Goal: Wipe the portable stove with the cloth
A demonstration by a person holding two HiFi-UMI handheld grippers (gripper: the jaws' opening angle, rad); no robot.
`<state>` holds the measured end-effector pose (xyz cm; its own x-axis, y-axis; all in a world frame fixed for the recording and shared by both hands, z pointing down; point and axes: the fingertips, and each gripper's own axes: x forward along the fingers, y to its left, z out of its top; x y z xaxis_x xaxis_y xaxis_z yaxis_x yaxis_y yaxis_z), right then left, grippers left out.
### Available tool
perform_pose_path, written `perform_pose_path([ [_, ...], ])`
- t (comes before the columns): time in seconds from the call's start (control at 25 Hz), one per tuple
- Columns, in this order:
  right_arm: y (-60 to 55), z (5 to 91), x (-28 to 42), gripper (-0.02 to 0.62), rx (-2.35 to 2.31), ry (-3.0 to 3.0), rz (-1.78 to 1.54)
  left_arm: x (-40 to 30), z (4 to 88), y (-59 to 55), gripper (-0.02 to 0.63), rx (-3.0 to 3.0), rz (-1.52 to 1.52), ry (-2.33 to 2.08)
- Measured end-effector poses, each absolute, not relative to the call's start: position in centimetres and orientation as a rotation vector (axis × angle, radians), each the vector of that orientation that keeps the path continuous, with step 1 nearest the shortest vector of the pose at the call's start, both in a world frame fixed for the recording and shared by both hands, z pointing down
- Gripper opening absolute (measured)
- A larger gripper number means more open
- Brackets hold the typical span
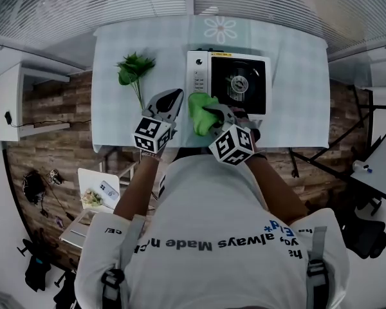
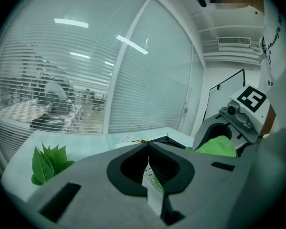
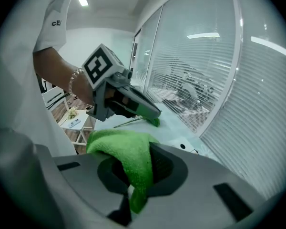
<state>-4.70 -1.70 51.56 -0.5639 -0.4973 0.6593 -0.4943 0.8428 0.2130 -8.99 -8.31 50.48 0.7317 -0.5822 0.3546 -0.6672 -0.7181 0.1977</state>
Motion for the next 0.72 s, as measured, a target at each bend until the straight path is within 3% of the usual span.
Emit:
perform_pose_path([
  [0.72,3.8,63.8,-7.6,0.023,0.551,-2.151,0.121,-4.3,57.8,-8.6,0.012,2.626,0.607,-0.723],
])
